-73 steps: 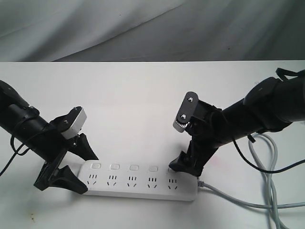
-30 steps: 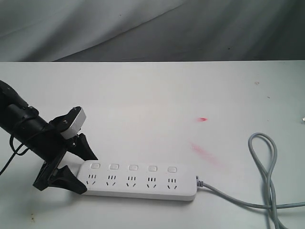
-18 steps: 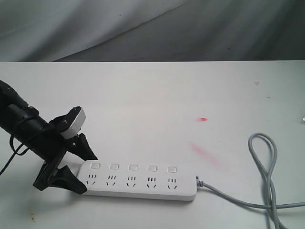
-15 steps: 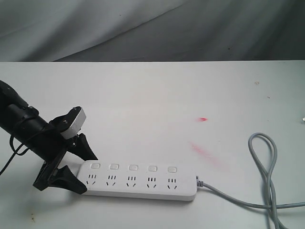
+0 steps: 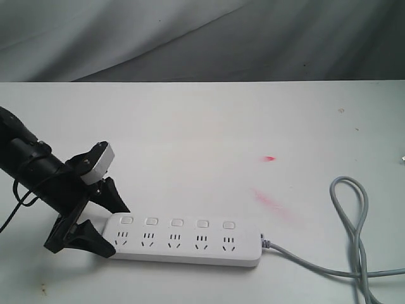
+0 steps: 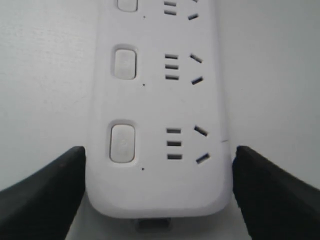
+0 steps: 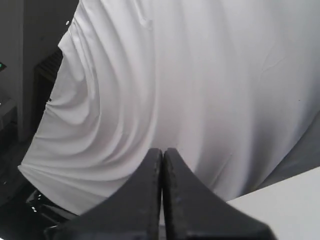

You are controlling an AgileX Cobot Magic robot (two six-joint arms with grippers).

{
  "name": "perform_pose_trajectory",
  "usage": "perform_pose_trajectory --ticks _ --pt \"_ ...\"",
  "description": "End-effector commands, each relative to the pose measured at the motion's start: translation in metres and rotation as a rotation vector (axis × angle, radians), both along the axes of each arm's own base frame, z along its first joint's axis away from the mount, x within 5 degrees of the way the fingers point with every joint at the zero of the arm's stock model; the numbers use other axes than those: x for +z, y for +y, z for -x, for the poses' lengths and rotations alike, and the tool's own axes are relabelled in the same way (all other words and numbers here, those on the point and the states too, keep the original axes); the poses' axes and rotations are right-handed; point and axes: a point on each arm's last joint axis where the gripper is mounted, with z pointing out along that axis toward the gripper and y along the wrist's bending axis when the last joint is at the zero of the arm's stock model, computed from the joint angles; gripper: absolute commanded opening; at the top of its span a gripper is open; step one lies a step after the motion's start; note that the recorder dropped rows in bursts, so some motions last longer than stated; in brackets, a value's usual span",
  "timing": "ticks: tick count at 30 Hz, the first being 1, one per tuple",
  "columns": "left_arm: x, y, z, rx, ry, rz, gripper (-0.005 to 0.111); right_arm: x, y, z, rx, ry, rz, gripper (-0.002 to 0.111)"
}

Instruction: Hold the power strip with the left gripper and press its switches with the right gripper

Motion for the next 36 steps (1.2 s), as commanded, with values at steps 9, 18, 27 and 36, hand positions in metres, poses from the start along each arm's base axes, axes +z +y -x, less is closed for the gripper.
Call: perform_pose_trajectory --ticks 9,18,27,36 --pt "-0.002 -0.001 0.002 -0.024 -0.006 -0.018 0.0 -0.098 -0.031 -0.013 -0.09 0.25 0.298 0.0" --pt "-0.002 -0.001 0.002 -0.024 -0.006 -0.018 0.0 -0.108 -0.093 -0.012 -0.347 0.316 1.019 0.0" --pt "-0.002 -0.001 0.002 -0.024 -0.006 -0.018 0.0 -0.087 -0.095 0.007 -0.453 0.214 1.018 0.0" --pt "-0.002 -0.001 0.002 -0.024 -0.006 -0.018 0.0 -0.085 -0.095 0.009 -0.455 0.207 1.018 0.0"
